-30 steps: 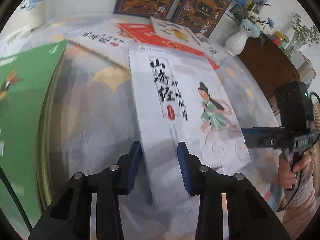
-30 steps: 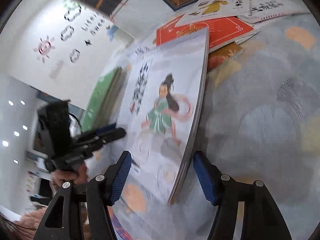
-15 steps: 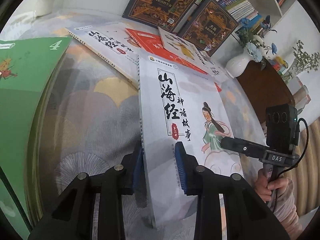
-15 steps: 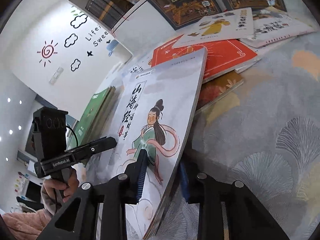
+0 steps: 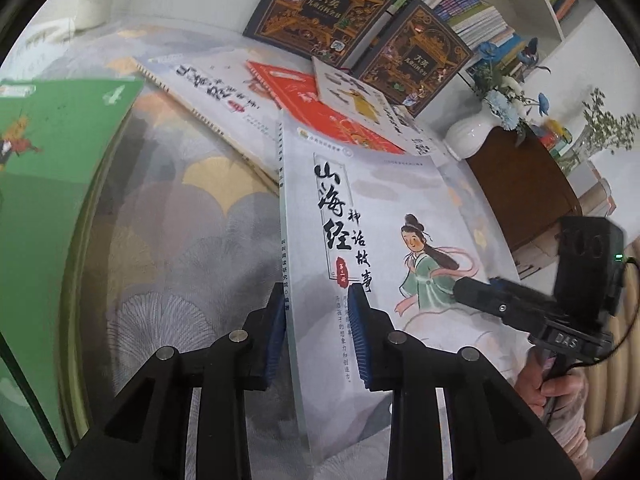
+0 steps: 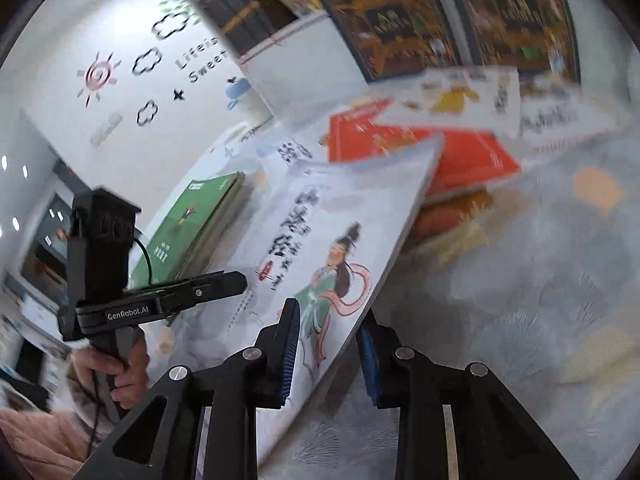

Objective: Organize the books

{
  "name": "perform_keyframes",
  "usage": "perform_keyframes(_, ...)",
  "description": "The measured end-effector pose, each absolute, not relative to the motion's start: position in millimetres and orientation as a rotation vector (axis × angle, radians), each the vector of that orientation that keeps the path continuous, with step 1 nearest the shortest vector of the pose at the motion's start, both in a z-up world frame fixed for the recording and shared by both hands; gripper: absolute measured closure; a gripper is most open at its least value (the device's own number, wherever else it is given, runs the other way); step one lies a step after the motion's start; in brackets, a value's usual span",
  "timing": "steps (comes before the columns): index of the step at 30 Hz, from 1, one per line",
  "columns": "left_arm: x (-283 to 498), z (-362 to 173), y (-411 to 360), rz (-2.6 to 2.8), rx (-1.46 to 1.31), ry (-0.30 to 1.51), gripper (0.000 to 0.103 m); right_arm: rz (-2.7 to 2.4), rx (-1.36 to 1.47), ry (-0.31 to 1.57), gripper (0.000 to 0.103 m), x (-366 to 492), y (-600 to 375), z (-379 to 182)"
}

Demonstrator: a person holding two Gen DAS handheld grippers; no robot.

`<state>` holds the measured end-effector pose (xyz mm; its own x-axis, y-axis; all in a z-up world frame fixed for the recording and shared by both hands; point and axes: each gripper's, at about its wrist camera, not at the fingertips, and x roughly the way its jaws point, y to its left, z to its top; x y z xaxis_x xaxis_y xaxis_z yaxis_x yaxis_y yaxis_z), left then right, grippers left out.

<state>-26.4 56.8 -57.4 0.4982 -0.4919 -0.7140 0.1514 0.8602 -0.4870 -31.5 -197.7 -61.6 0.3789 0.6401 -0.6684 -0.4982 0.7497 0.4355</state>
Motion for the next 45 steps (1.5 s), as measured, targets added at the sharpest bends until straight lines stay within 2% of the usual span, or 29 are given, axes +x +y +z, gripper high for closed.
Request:
perform_keyframes(25, -46.6, -6.0, 105.3, -0.423, -0.453, 0.842, 0.077, 0.791, 0.038, 0.822, 0.075, -63.8, -143.5, -10.8)
perform_keyframes(36, -62.0, 34.5, 173.7, -0.338, -0.464, 0.727, 0.077, 0.901, 0.018, 0.765, 0.075, -58.9, -73.2, 21.7)
perform_keyframes(45, -67.8, 36.7, 239.6, -0.246, -0.449, 0.717, 0.077, 0.986, -0.001, 0.771, 0.075, -58.2, 4.4, 20.3)
